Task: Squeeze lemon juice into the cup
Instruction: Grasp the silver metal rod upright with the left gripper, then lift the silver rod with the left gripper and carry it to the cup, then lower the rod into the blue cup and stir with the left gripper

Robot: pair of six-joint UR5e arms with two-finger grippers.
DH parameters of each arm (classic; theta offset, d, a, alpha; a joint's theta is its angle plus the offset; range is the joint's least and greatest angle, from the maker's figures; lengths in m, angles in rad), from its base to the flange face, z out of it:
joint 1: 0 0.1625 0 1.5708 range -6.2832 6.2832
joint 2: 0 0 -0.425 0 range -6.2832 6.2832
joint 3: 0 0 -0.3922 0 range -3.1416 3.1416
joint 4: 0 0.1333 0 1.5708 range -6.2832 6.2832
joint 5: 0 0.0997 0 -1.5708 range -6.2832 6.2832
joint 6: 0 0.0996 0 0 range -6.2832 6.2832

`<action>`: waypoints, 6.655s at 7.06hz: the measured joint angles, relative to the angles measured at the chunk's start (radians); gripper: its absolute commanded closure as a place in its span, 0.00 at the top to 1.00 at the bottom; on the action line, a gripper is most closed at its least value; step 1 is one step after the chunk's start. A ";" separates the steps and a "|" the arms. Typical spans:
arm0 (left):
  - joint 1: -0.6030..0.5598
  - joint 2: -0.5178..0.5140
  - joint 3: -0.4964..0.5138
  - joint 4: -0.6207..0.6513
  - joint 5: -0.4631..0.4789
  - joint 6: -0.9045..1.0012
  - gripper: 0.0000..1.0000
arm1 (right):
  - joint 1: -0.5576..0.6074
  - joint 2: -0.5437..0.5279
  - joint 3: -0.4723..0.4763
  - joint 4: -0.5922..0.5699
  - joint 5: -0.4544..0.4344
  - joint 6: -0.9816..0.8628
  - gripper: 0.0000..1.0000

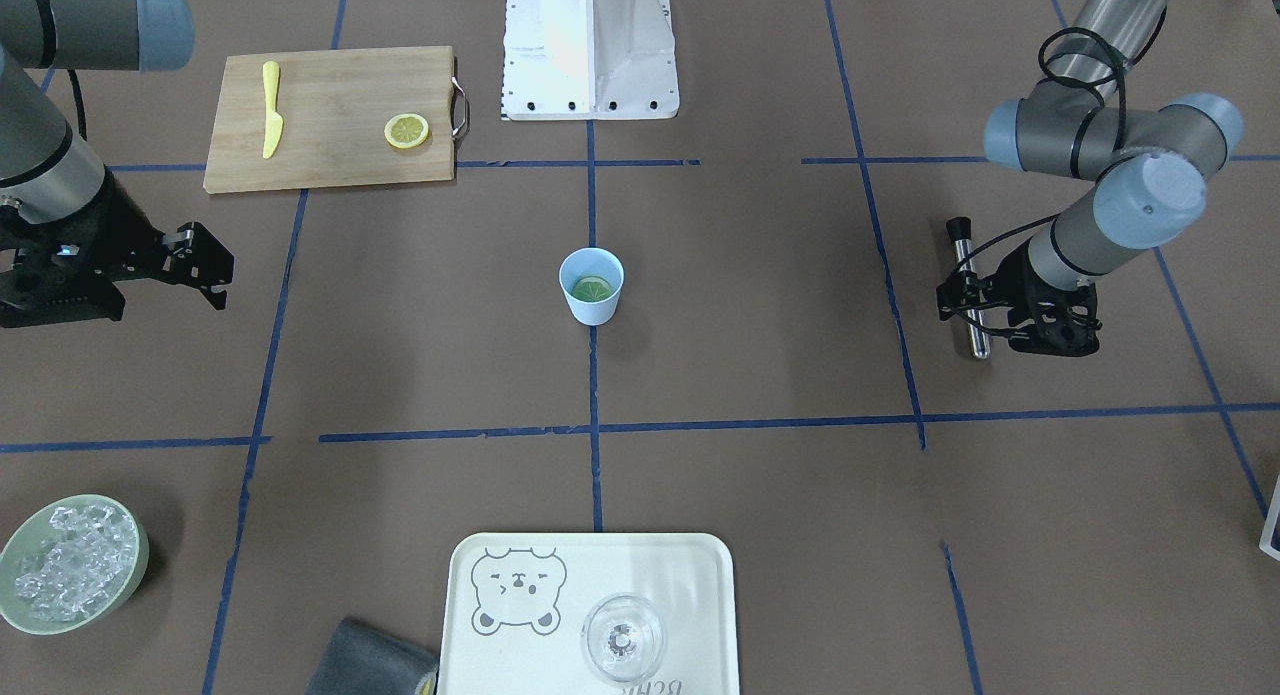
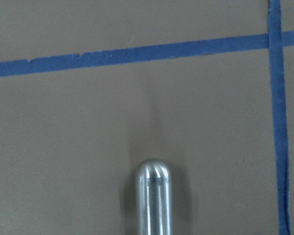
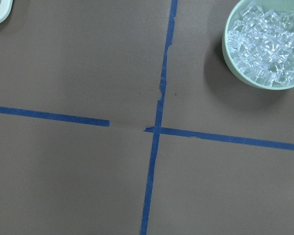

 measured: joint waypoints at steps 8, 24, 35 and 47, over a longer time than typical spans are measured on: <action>0.008 -0.007 0.019 0.001 0.035 -0.001 0.00 | 0.000 0.001 0.004 0.000 0.001 0.001 1.00; 0.230 -0.321 -0.474 -0.038 0.864 -0.139 0.00 | 0.016 -0.018 0.046 -0.002 0.024 0.003 1.00; 0.753 -0.387 -0.170 -0.704 1.781 0.117 0.00 | 0.047 -0.050 0.057 -0.002 0.053 0.003 1.00; 0.751 -0.473 -0.019 -0.744 1.735 0.117 0.00 | 0.049 -0.050 0.062 -0.002 0.053 0.003 1.00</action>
